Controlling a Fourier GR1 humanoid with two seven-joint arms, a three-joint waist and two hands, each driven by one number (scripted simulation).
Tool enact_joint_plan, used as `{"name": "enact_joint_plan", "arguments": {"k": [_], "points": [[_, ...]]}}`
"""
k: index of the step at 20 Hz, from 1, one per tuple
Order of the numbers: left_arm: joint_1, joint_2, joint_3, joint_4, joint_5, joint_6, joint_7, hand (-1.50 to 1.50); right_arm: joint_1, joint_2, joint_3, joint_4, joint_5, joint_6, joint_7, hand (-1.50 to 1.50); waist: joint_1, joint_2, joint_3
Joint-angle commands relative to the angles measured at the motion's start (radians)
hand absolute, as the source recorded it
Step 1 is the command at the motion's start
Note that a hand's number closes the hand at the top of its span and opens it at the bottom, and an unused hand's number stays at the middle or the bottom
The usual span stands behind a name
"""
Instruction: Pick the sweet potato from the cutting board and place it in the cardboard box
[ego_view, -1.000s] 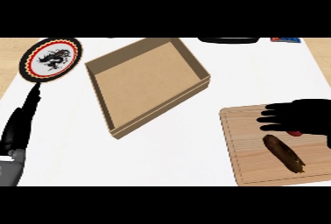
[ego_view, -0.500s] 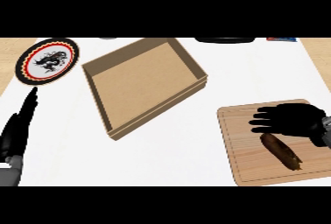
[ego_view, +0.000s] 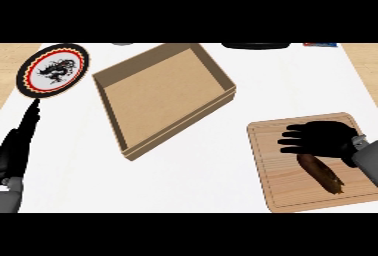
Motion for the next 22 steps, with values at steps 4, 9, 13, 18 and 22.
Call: {"name": "enact_joint_plan", "arguments": {"k": [4,9,13,18,22], "points": [[0.045,-0.006,0.033,-0.081,-0.017,-0.032,0.042,0.0,0.097,0.009,-0.05,-0.097,0.061,0.058,-0.043,-1.5,-0.003,-0.002,0.0],[0.007,-0.036,0.041,0.002,-0.048,-0.026,-0.009,0.0,0.166,-0.008,-0.07,-0.175,0.056,0.064,-0.1,-1.5,-0.006,-0.001,0.0],[-0.009,-0.045,0.047,-0.015,-0.073,-0.024,0.016,0.0,0.189,0.015,-0.071,-0.133,0.12,0.031,-0.089,-1.5,-0.002,0.0,0.0],[-0.02,-0.047,0.077,0.02,-0.068,-0.056,-0.021,0.0,0.236,-0.01,-0.105,-0.213,0.207,0.034,-0.01,-1.5,-0.006,0.0,0.0],[0.023,-0.062,0.091,-0.031,-0.054,-0.078,-0.015,0.0,0.202,0.058,-0.142,-0.146,0.251,0.047,0.01,-1.5,0.001,0.0,0.0]]}}
